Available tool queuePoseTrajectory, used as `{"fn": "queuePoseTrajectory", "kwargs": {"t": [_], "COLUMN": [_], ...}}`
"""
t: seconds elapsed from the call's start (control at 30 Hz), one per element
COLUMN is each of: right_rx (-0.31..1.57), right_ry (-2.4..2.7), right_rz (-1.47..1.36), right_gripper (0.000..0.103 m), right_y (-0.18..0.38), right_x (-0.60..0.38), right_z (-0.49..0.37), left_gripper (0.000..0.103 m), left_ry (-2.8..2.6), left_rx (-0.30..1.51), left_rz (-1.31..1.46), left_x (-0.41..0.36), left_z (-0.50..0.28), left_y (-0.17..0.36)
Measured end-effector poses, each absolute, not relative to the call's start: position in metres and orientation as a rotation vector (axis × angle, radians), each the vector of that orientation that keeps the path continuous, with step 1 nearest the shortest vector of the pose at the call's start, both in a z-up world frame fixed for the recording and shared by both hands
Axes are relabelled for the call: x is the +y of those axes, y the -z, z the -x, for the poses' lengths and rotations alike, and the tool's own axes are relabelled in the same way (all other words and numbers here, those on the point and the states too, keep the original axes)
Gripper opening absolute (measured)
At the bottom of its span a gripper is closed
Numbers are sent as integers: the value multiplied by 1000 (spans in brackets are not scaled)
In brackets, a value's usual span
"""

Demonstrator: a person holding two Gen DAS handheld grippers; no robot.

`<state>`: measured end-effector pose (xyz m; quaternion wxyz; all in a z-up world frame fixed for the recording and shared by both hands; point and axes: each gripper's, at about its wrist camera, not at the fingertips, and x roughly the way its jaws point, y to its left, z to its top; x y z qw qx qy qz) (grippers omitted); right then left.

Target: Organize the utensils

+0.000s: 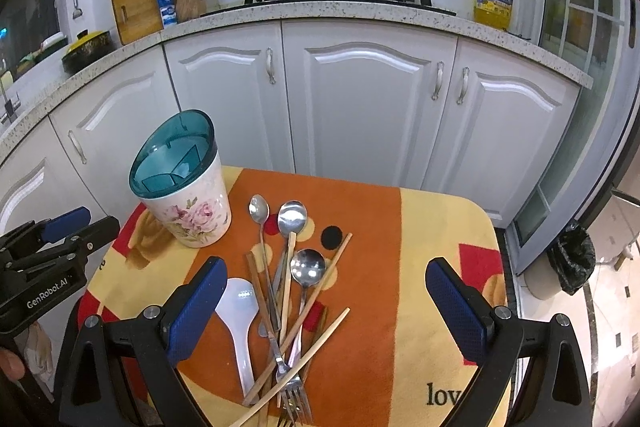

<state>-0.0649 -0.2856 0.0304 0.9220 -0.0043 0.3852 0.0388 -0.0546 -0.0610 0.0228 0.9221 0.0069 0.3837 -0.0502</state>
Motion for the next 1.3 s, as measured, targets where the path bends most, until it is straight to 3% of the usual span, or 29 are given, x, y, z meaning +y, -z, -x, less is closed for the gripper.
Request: {"fn": "queuePoseTrajectory", "kwargs": {"t": [1.3], "right_rx": [765], "right_ry": [-22], "right_rz": [-7], "right_gripper": [99], "right_y": [-46], "right_x": [-294], "right_z": [74], "left_gripper": [50], "left_ry": [148], "left_rx": [750], "left_rz": [-14], "left_x": [-73], "left_z": [64], "left_y": [-42]}}
